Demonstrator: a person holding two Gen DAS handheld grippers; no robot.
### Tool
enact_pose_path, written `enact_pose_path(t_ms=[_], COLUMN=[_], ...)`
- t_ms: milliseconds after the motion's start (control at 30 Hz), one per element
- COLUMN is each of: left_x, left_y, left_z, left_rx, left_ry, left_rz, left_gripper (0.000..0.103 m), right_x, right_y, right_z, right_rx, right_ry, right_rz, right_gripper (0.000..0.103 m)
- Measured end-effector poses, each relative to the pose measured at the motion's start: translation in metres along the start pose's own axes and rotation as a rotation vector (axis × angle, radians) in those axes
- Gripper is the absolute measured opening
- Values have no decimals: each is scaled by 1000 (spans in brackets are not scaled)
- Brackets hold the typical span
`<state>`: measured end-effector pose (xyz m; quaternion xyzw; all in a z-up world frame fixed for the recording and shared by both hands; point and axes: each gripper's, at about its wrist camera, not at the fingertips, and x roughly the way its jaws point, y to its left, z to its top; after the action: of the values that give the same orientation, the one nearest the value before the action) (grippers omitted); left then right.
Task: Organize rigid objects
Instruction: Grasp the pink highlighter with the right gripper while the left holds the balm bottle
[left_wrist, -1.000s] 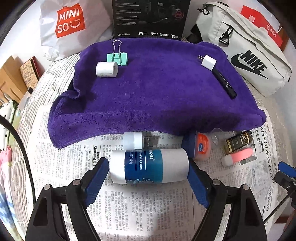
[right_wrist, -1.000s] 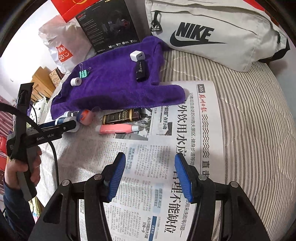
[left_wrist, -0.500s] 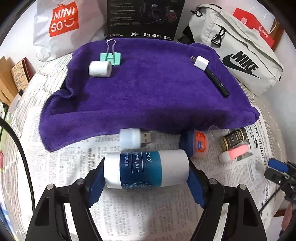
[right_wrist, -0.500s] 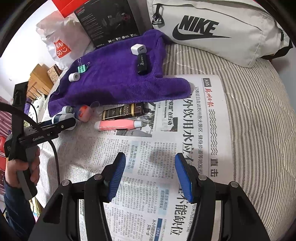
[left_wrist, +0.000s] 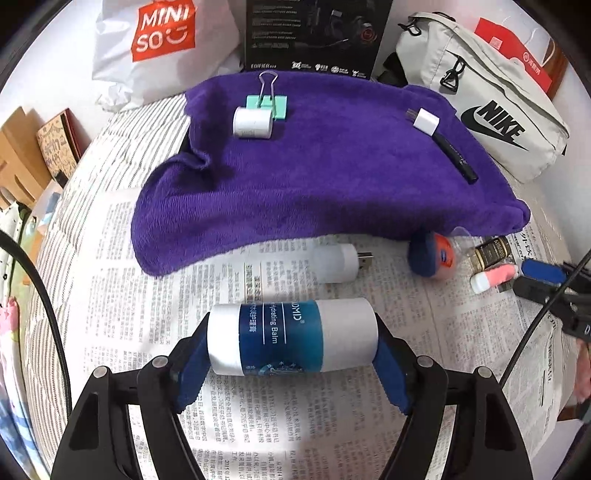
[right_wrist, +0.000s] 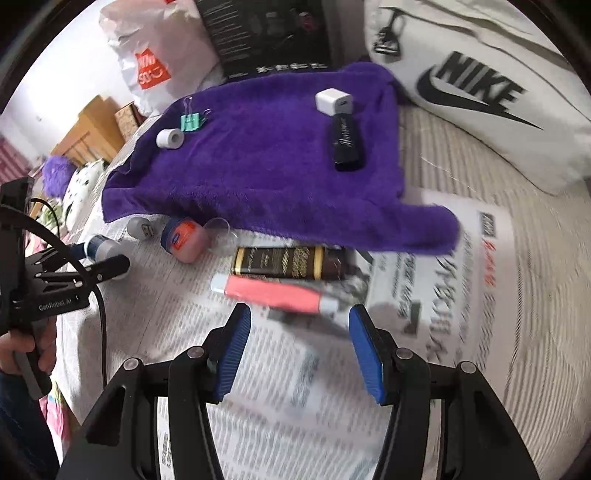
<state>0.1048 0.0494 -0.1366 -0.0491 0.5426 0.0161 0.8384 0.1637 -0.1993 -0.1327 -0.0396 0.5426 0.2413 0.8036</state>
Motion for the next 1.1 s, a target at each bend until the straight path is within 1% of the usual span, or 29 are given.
enact_pose_path(t_ms=[167, 367, 400, 467, 567, 633, 700, 833, 933, 967, 1067, 1100], left_x=[0, 0, 0, 0, 0, 0, 0, 0, 0, 0, 0, 0], left_y=[6, 6, 6, 7, 6, 6, 6, 7, 7, 7, 7, 7], left_z=[-1, 0, -1, -1, 0, 0, 0, -1, 0, 0, 0, 1], left_rx=[-29, -15, -15, -17, -10, -9, -10, -12, -10, -10, -9, -11], left_ry=[-3, -2, -1, -3, -4, -4, -4, -3, 2, 3, 3, 3], left_rz=[-34, -32, -34, -41, -44, -46, -48, -53, -52, -53, -53, -54], left_gripper=[77, 76, 76, 76, 76, 76, 76, 76, 76, 76, 76, 76], right_x=[10, 16, 16, 13, 11, 12, 16, 23, 29, 30, 28, 27], right_y=[8, 15, 17, 22, 31, 37, 42, 51, 59, 62, 63, 62], right_z=[7, 3, 1, -4, -11, -12, -9, 4, 7, 6, 4, 2], right_rx=[-104, -163, -172, -199, -224, -254, -274, -289, -331, -352, -362, -355], right_ry=[28, 38, 41, 58, 80, 80, 78, 62, 50, 47, 56, 59], right_rz=[-8, -2, 2, 14, 71, 66, 45, 58, 30, 6, 5, 3], right_gripper=[55, 52, 48, 45, 45, 45, 45, 45, 35, 24, 18, 18])
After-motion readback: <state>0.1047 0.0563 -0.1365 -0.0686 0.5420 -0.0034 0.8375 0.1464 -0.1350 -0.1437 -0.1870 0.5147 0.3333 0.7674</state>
